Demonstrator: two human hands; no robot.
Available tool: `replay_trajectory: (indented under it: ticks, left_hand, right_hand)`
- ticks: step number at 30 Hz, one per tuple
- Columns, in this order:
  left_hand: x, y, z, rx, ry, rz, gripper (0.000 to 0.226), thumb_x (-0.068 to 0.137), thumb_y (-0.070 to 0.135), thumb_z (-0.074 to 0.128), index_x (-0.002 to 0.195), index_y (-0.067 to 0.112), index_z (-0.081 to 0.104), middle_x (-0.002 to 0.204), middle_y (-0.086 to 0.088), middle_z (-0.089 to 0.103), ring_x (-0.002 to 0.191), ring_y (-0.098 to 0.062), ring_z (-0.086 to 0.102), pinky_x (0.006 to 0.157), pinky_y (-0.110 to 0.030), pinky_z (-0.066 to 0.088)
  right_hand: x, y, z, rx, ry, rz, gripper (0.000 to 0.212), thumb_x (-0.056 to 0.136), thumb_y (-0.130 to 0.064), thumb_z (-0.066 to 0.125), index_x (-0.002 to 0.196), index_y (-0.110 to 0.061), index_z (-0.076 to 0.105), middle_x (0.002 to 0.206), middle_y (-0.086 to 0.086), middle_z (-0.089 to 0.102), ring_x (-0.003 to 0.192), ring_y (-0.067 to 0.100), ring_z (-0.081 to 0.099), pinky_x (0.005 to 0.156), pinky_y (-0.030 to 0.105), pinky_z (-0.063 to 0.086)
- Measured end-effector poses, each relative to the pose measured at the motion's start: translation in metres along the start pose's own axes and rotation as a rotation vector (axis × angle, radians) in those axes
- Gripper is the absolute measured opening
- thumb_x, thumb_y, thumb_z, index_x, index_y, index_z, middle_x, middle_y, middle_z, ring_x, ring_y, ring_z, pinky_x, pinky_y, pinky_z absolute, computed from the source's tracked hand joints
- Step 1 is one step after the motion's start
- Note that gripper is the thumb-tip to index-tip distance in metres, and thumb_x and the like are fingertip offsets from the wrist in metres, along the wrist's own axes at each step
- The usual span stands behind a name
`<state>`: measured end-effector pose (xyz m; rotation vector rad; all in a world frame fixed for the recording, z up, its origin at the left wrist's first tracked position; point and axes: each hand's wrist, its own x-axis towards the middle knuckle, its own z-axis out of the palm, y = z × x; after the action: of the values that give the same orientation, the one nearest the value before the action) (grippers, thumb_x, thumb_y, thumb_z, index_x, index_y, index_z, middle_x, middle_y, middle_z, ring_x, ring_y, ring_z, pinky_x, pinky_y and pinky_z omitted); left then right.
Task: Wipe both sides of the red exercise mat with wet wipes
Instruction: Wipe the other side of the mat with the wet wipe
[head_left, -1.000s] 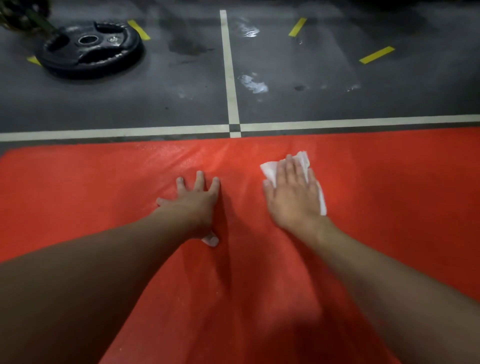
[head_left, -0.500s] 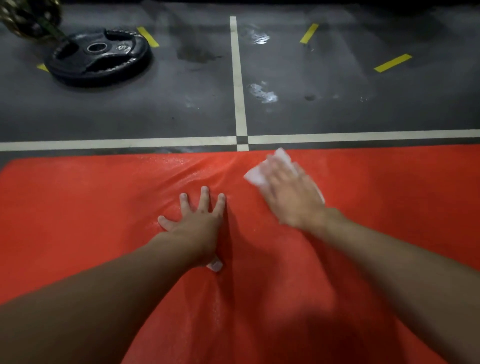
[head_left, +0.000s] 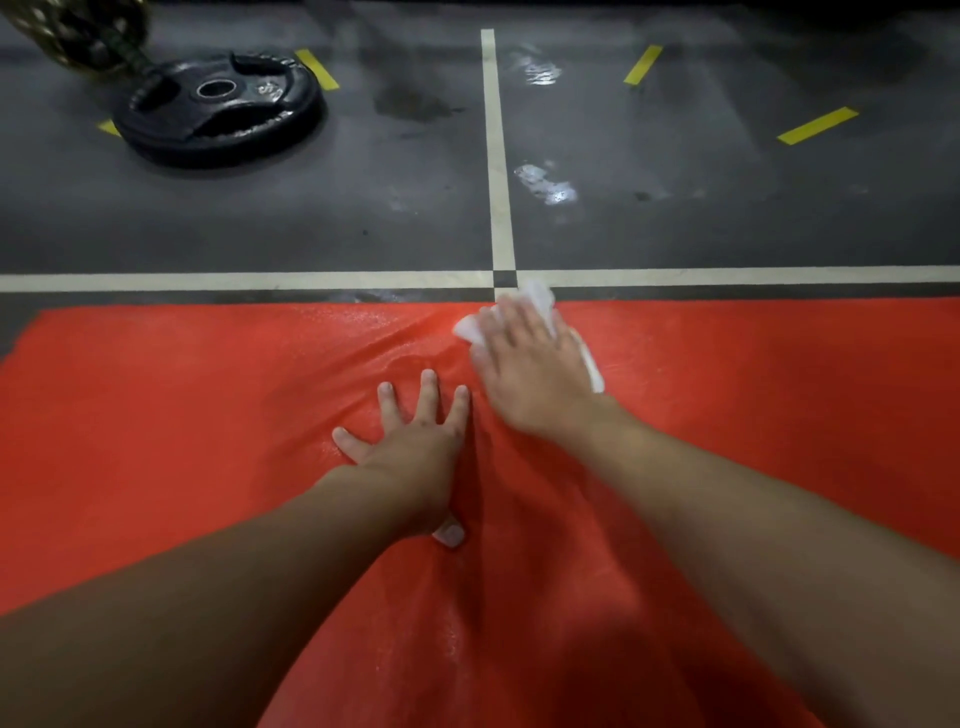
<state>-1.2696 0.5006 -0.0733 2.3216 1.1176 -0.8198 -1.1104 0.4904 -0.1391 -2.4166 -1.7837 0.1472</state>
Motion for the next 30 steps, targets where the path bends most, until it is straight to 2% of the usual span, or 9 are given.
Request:
replay_trajectory:
  ticks: [3,6,8,13,17,18,22,27,30]
  left_hand:
    - [-0.001,-0.004,0.003,-0.017,0.028,0.017,0.142,0.063,0.025,0.091,0.152,0.035,-0.020,0.155,0.004,-0.038,0.142,-0.040,-0.030,0.104,-0.080,0.007]
    - [0.001,-0.007,0.005,-0.045,0.056,0.035,0.144,0.061,0.024,0.092,0.152,0.034,-0.020,0.155,0.006,-0.037,0.143,-0.038,-0.030,0.104,-0.080,0.004]
    - [0.002,-0.009,0.006,-0.065,0.073,0.037,0.146,0.060,0.024,0.092,0.152,0.028,-0.021,0.156,0.007,-0.036,0.143,-0.036,-0.030,0.104,-0.079,0.002]
    - [-0.003,-0.021,0.017,-0.132,0.204,0.048,0.151,0.056,0.035,0.093,0.152,0.013,-0.022,0.160,-0.006,-0.027,0.148,-0.027,-0.021,0.111,-0.071,0.001]
    - [-0.001,-0.027,0.027,-0.162,0.279,0.063,0.145,0.053,0.040,0.093,0.153,0.009,-0.006,0.161,-0.009,-0.021,0.149,-0.023,-0.017,0.112,-0.067,-0.004]
    - [-0.001,-0.027,0.027,-0.176,0.290,0.069,0.138,0.053,0.040,0.094,0.152,0.008,0.003,0.162,-0.009,-0.020,0.149,-0.023,-0.016,0.112,-0.067,-0.004]
    - [-0.008,-0.028,0.031,-0.157,0.334,0.063,0.118,0.058,0.045,0.090,0.148,0.013,0.020,0.163,-0.007,-0.007,0.151,-0.023,-0.006,0.115,-0.064,0.003]
    - [-0.018,-0.021,0.034,0.011,0.424,-0.046,0.100,0.061,0.063,0.080,0.140,0.022,0.035,0.140,-0.004,0.029,0.133,-0.029,0.026,0.100,-0.055,0.033]
    - [-0.023,-0.022,0.032,-0.015,0.417,-0.003,0.092,0.064,0.062,0.079,0.135,0.020,0.039,0.138,-0.003,0.034,0.133,-0.028,0.031,0.100,-0.053,0.034]
  right_hand:
    - [-0.007,0.015,-0.006,-0.105,-0.069,-0.281,0.078,0.091,-0.045,-0.011,0.157,-0.018,0.017,0.166,0.004,0.013,0.153,0.019,0.004,0.122,0.047,0.009]
    - [0.010,0.045,-0.017,-0.070,-0.014,0.134,0.063,0.102,-0.041,0.002,0.157,-0.017,0.017,0.166,0.005,0.013,0.153,0.018,0.004,0.123,0.043,0.003]
    - [0.006,0.019,-0.010,0.013,0.008,0.256,0.060,0.104,-0.043,0.010,0.158,-0.016,0.016,0.166,0.006,0.010,0.153,0.020,0.003,0.123,0.044,0.000]
    - [-0.030,0.005,-0.005,-0.139,-0.031,-0.366,0.064,0.097,-0.033,0.003,0.155,-0.019,0.028,0.161,0.008,0.028,0.151,0.027,0.015,0.122,0.048,0.013]
    - [-0.017,0.023,-0.007,-0.018,0.003,0.222,0.060,0.104,-0.043,0.007,0.158,-0.019,0.014,0.166,0.002,0.007,0.153,0.017,-0.001,0.123,0.044,-0.002]
    - [-0.021,0.003,-0.001,-0.008,0.007,0.229,0.063,0.103,-0.046,0.006,0.158,-0.018,0.013,0.167,0.003,0.005,0.153,0.017,-0.002,0.122,0.045,-0.002]
    - [-0.054,-0.019,0.005,-0.076,-0.041,-0.177,0.068,0.096,-0.048,-0.001,0.157,-0.024,0.017,0.166,0.000,0.010,0.153,0.016,0.003,0.121,0.045,0.004]
    - [-0.044,0.001,-0.003,-0.037,-0.025,0.206,0.060,0.103,-0.046,0.008,0.158,-0.022,0.013,0.167,0.001,0.004,0.153,0.017,-0.002,0.122,0.046,-0.002]
    - [-0.073,-0.032,0.008,-0.053,-0.038,-0.046,0.065,0.099,-0.048,0.002,0.157,-0.024,0.016,0.166,0.002,0.008,0.153,0.018,0.001,0.121,0.049,0.005]
